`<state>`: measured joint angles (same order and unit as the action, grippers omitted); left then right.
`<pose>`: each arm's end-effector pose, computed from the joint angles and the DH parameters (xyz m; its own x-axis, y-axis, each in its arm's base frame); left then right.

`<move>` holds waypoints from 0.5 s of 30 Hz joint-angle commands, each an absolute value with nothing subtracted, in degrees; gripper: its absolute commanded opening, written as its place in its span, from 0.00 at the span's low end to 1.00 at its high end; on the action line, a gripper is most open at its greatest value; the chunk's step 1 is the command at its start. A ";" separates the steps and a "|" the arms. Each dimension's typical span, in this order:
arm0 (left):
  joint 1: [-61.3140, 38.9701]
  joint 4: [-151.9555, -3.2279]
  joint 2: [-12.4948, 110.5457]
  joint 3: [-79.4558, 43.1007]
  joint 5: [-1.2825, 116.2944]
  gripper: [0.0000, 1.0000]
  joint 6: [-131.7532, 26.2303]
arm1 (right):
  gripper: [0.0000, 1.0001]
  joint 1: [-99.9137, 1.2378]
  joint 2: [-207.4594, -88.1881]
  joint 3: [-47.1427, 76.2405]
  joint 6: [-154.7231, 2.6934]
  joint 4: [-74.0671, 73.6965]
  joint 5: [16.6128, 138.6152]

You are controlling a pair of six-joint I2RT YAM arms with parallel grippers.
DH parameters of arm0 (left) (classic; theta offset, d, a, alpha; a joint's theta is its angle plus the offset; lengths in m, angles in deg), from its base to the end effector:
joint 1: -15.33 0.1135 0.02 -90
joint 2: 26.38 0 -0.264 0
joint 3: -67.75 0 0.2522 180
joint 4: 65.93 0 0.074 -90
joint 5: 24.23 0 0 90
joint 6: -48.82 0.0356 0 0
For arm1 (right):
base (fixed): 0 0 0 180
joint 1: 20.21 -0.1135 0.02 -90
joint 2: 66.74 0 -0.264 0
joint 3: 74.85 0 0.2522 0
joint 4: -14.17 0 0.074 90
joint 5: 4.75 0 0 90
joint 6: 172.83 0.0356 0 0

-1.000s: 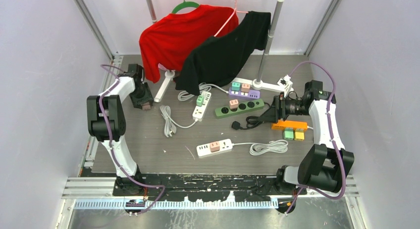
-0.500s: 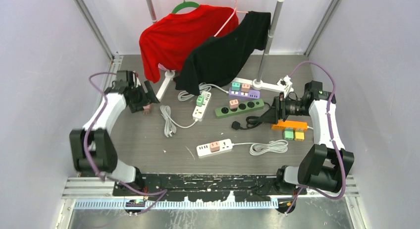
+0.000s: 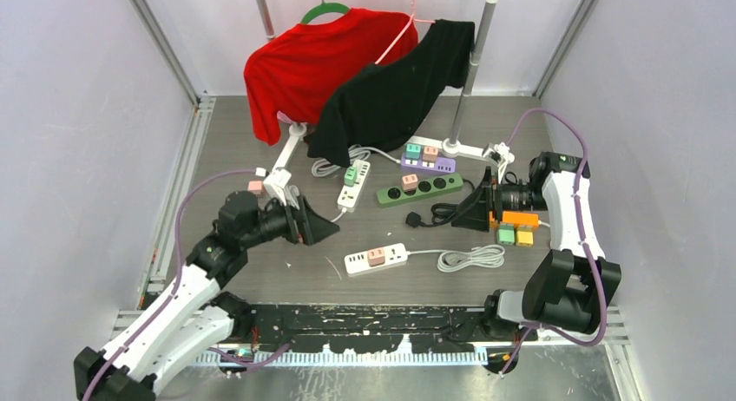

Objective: Pull the plug off the socket
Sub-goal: Place the plug at the center of the board, then remove the plug from the socket.

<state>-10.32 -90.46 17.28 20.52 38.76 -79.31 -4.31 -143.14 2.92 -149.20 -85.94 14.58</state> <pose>0.1548 -0.0922 0.2736 -0.7278 -0.2607 -0.6343 0.4050 0.5830 -0.7044 0.1987 -0.0217 0.2913 -0.5904 -0.1471 -0.7936 -0.7792 0.3599 0.5131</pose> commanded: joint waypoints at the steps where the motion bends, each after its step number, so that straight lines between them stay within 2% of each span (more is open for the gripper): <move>1: -17.05 -77.92 10.11 24.17 42.42 0.90 -83.00 | 0.77 -4.13 -141.90 5.00 -159.29 -92.90 12.21; 8: -20.73 -72.73 5.95 31.16 45.75 0.90 -87.04 | 0.77 -4.13 -141.56 4.37 -159.88 -92.48 11.91; 15: -21.76 -72.51 10.99 30.95 44.13 0.88 -80.85 | 0.77 -4.13 -141.65 3.43 -161.89 -92.77 11.55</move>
<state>-20.75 -77.65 8.40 31.62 44.36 -85.15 -4.31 -143.12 3.25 -158.79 -91.09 13.95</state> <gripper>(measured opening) 0.893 0.770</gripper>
